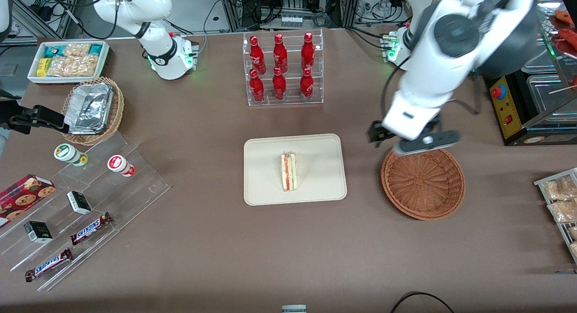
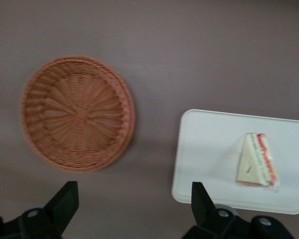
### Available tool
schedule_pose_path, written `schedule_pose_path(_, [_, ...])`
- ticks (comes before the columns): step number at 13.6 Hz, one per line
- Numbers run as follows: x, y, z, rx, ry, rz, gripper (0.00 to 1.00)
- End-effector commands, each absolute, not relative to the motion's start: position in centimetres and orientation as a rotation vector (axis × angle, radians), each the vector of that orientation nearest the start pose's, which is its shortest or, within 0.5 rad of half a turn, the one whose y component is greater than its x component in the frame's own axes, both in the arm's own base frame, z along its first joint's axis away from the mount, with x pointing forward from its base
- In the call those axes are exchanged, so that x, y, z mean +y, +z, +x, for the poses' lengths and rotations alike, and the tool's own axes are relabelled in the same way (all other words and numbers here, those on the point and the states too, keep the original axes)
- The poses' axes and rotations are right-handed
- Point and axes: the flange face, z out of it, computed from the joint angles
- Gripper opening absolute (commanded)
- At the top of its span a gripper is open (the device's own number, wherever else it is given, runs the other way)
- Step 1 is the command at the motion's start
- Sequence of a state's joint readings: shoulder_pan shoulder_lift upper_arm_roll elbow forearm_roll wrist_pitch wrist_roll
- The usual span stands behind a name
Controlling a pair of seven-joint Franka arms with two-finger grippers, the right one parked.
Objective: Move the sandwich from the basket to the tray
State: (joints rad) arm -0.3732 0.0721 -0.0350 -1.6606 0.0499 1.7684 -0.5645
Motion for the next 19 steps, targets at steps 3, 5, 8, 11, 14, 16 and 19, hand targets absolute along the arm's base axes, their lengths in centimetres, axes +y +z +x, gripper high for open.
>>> schedule_pose_path(3, [-11.1, 58.0, 51.7, -0.001, -0.022, -3.127, 1.0])
schedule_pose_path(5, [-7.2, 58.3, 52.1, 0.085, -0.002, -3.128, 1.0])
schedule_pose_path(8, [-3.5, 59.7, 52.9, 0.209, -0.012, -3.158, 1.0])
schedule_pose_path(11, [-3.6, 61.7, 54.6, 0.182, -0.073, -3.166, 1.0])
schedule_pose_path(14, [-5.3, 62.6, 57.3, 0.151, 0.009, -3.162, 1.0])
schedule_pose_path(16, [-7.5, 63.0, 58.0, 0.208, 0.046, -3.159, 1.0])
schedule_pose_path(19, [-7.1, 63.0, 58.2, 0.174, 0.043, -3.158, 1.0])
